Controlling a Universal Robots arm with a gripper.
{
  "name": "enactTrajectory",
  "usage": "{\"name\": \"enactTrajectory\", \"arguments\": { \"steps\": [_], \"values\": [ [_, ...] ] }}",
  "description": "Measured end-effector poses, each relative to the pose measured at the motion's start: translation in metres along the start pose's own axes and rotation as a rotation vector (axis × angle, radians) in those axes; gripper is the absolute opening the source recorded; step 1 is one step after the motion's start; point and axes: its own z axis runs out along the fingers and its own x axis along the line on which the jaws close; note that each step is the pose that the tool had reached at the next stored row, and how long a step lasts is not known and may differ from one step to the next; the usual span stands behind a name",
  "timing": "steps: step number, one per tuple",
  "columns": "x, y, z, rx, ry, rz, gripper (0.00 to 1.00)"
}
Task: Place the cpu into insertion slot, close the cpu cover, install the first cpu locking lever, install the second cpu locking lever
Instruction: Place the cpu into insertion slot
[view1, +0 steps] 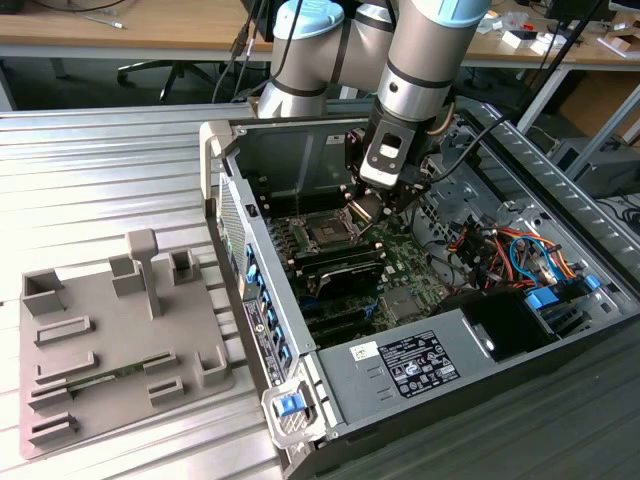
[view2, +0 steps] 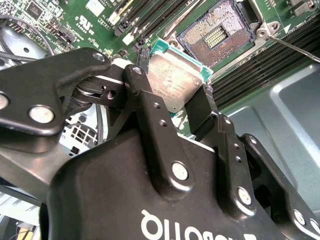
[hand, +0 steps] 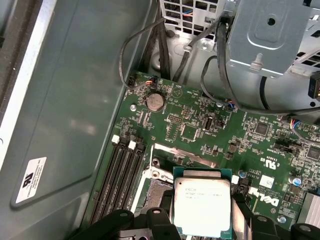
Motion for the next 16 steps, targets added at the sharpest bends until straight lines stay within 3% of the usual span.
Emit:
{"name": "enactTrajectory", "arguments": {
  "steps": [16],
  "values": [
    [0.0,0.0,0.0006,0.0001,-0.0009,0.017,0.54]
  ]
}}
